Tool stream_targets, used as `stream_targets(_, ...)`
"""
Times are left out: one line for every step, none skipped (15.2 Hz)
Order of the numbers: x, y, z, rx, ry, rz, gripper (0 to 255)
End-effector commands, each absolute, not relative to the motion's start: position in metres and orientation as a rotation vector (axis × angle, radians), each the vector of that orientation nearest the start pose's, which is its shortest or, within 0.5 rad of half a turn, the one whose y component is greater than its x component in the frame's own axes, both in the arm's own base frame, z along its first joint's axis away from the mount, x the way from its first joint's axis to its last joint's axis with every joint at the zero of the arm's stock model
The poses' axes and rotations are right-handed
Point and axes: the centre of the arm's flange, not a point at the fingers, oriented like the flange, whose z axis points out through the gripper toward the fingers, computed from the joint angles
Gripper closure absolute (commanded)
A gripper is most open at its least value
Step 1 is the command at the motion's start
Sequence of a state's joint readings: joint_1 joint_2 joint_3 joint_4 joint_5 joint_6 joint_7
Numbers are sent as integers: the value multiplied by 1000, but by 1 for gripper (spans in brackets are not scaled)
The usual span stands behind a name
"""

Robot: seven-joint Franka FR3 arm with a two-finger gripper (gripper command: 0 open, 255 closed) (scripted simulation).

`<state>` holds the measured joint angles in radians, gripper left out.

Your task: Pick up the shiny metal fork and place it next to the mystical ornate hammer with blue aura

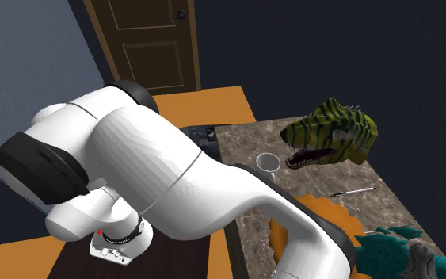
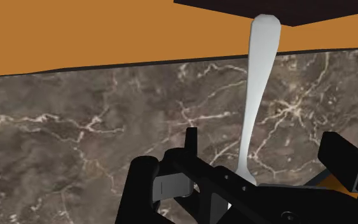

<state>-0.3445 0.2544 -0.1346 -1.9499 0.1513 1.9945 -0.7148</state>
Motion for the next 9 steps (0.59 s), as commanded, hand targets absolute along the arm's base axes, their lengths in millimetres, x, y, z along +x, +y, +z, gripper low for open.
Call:
stream_targets(526, -263, 360, -2931, -235, 172, 0)
stream_targets(528, -265, 370, -2931, -235, 172, 0)
stream_targets(528, -265, 370, -2931, -235, 172, 0)
stream_targets(528, -265, 370, -2931, -235, 172, 0)
stream_targets(528, -265, 370, -2931, -235, 172, 0)
stream_targets(528, -265, 370, -2931, -235, 172, 0)
stream_targets(528, -265, 370, -2931, -235, 172, 0)
stream_targets(528, -265, 370, -2931, -235, 172, 0)
stream_targets(528, -265, 370, -2931, -235, 172, 0)
